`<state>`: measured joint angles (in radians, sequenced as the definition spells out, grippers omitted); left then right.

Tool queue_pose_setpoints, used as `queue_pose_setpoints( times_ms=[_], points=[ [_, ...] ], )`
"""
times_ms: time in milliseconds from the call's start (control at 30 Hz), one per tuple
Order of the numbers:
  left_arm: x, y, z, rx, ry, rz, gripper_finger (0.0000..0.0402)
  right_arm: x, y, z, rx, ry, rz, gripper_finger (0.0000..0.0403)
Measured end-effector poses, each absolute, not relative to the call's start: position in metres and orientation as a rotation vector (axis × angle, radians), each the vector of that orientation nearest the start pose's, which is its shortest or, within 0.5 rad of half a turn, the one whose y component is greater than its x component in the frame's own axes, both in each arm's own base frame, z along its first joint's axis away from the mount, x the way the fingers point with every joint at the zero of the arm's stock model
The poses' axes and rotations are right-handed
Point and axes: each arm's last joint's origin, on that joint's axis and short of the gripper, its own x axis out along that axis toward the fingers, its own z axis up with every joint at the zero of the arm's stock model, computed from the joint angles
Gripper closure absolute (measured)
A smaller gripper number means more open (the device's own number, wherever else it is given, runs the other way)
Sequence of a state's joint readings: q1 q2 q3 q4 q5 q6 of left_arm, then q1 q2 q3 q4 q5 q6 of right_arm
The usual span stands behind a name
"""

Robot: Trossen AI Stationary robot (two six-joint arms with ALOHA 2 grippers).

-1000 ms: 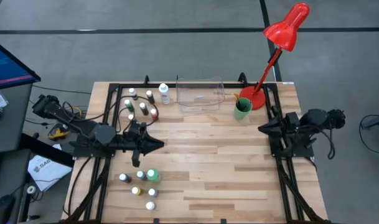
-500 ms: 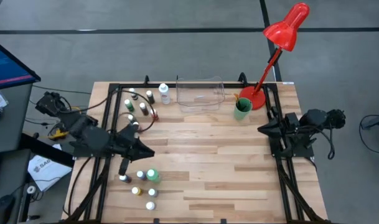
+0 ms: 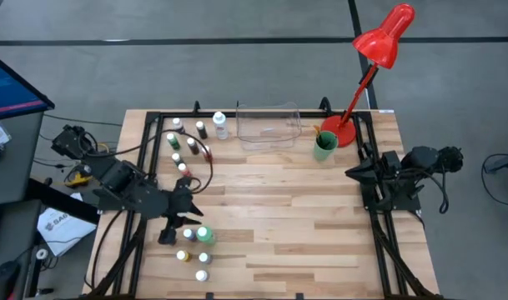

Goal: Pick & Place Paint Supplies
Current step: Put the large green paint bottle into the transparent bin

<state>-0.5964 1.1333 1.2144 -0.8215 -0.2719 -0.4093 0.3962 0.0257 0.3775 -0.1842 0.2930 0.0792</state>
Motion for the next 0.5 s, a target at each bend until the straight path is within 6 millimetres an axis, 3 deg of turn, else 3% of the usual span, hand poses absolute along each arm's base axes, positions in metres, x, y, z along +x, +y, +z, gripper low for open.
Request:
queue_pose_setpoints(
  times_ms=[333, 500],
  points=[
    [0.197, -0.126, 0.338, 0.007, 0.842, -0.176, 0.0178, 0.058, 0.015, 0.267, 0.136, -0.154, 0.109, 0.0381],
    [0.203, -0.131, 0.330, 0.026, 0.870, -0.161, 0.0141, 0.058, 0.015, 0.267, 0.136, -0.154, 0.109, 0.0381]
  ],
)
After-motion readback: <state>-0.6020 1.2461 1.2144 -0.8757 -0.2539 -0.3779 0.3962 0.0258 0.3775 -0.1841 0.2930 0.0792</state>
